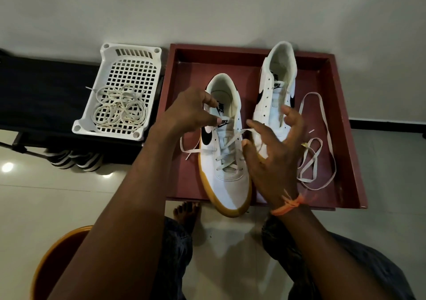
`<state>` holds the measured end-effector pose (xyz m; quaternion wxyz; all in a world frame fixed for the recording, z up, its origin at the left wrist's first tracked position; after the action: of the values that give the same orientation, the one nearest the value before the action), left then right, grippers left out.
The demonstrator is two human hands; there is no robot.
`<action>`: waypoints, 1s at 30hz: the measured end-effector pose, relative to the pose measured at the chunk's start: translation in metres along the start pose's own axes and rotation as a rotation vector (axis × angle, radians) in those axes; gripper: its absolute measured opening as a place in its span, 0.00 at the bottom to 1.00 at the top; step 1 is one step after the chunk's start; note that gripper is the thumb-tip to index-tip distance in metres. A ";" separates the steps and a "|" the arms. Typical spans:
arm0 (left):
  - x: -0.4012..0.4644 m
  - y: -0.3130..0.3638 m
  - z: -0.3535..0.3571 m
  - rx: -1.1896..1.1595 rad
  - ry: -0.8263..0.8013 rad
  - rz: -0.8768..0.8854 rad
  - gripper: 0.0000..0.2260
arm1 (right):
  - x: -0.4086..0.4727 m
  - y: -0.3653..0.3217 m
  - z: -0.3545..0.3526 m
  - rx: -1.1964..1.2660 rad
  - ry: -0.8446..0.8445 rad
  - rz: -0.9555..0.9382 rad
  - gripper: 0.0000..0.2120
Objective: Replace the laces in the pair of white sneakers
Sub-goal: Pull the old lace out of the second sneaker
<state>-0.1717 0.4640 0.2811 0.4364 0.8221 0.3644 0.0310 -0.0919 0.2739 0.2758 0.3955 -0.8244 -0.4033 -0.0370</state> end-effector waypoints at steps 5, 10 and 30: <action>0.000 -0.002 0.002 -0.036 -0.003 -0.008 0.22 | -0.011 -0.003 0.035 -0.201 -0.246 -0.087 0.05; 0.002 0.001 0.004 -0.016 0.002 -0.019 0.23 | -0.004 -0.003 0.026 -0.122 -0.096 -0.057 0.03; 0.001 0.000 0.001 -0.059 -0.011 -0.024 0.23 | 0.006 0.007 0.015 -0.002 0.029 0.062 0.03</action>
<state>-0.1705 0.4634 0.2805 0.4627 0.8045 0.3710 0.0321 -0.0866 0.2855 0.2636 0.4016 -0.8362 -0.3718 -0.0373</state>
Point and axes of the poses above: each hand's wrist, its own x-axis towards the middle knuckle, its own z-axis out of the palm, y = z × x, the point moved 3 cm from there along x, towards the middle knuckle, and after that the axes turned 1 degree about z, right-handed, at the moved point
